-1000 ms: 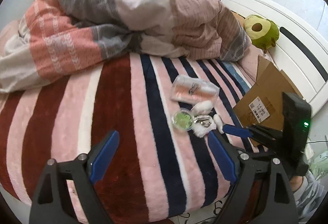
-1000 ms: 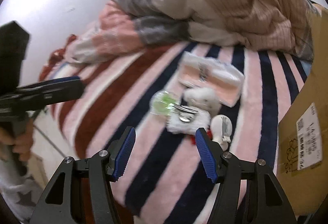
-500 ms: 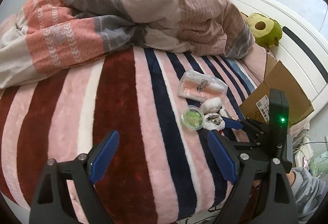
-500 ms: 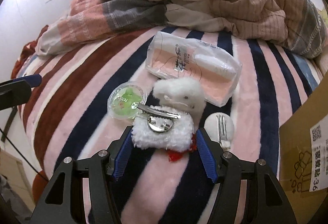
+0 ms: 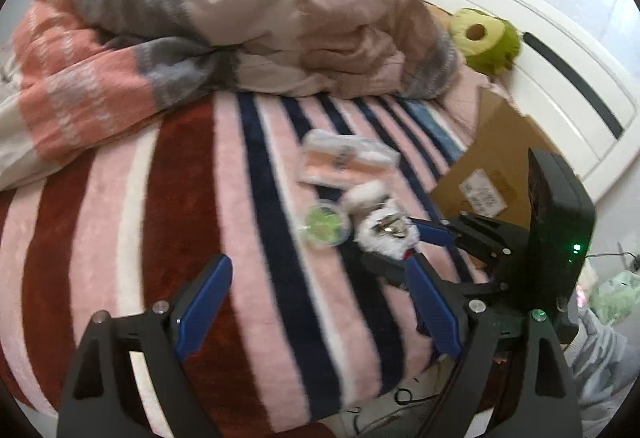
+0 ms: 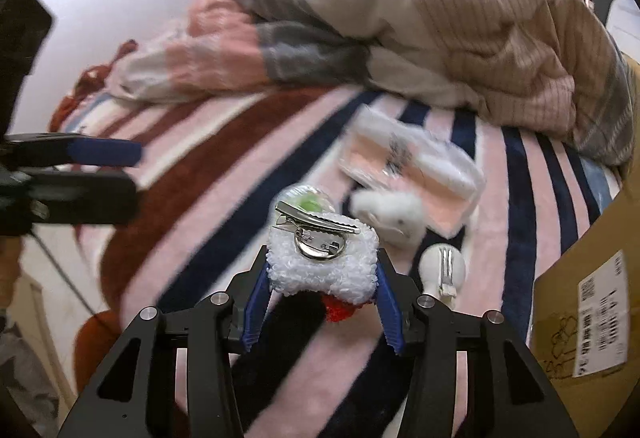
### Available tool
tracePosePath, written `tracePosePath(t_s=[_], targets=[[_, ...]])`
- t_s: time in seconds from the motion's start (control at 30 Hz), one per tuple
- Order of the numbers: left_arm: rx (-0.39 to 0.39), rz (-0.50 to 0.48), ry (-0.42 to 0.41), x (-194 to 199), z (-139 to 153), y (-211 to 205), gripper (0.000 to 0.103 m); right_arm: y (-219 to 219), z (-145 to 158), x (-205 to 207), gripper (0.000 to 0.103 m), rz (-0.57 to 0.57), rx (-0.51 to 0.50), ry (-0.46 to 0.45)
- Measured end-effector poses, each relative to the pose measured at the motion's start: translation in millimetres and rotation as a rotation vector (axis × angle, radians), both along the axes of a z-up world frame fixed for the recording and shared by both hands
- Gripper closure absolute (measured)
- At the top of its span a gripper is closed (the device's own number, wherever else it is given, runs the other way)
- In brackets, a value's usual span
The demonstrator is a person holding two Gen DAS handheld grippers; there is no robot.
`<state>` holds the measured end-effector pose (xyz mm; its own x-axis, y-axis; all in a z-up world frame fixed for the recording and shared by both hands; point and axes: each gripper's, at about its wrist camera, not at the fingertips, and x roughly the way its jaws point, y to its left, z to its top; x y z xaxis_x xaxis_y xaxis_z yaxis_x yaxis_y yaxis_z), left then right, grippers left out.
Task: Organize objects
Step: 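Grasp the white fluffy plush with metal clip using the right tool, then carry the plush into the cardboard box and open the right tool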
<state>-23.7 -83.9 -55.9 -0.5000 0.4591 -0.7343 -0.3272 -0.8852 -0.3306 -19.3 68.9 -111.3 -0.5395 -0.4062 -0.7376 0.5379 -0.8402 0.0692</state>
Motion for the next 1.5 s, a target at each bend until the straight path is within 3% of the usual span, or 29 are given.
tracePosePath(t_s=[0.1, 0.27, 0.33, 0.57, 0.83, 1.03, 1.33, 1.5], targets=[[0.041, -0.057, 0.008, 0.7, 11.6, 11.7, 0.017, -1.7, 21.4, 9.9, 0.059, 0.061, -0.032, 0.021], [0.041, -0.118, 0.042, 4.7, 33.4, 31.1, 0.021, -3.5, 52.5, 25.7, 0.059, 0.139, -0.041, 0.073], [0.058, -0.148, 0.045, 6.3, 41.4, 36.9, 0.035, -3.1, 65.8, 32.5, 0.059, 0.165, -0.045, 0.092], [0.083, -0.22, 0.054, 5.7, 68.8, 65.3, 0.063, 7.3, 97.5, 43.9, 0.059, 0.206, -0.021, 0.152], [0.018, -0.262, 0.109, 0.1, 104.1, 113.9, 0.064, 51.1, 129.0, 40.8, 0.059, 0.158, -0.014, 0.21], [-0.025, -0.331, 0.123, -14.3, 122.7, 176.5, 0.064, 106.6, 143.9, 30.4, 0.059, 0.074, -0.029, 0.222], [-0.056, -0.446, 0.075, -42.6, 117.1, 271.8, 0.064, 194.4, 141.5, 7.7, 0.06, -0.053, -0.032, 0.177], [-0.072, -0.473, 0.046, -53.5, 108.2, 300.1, 0.064, 220.9, 133.7, -1.9, 0.059, -0.078, -0.03, 0.147]])
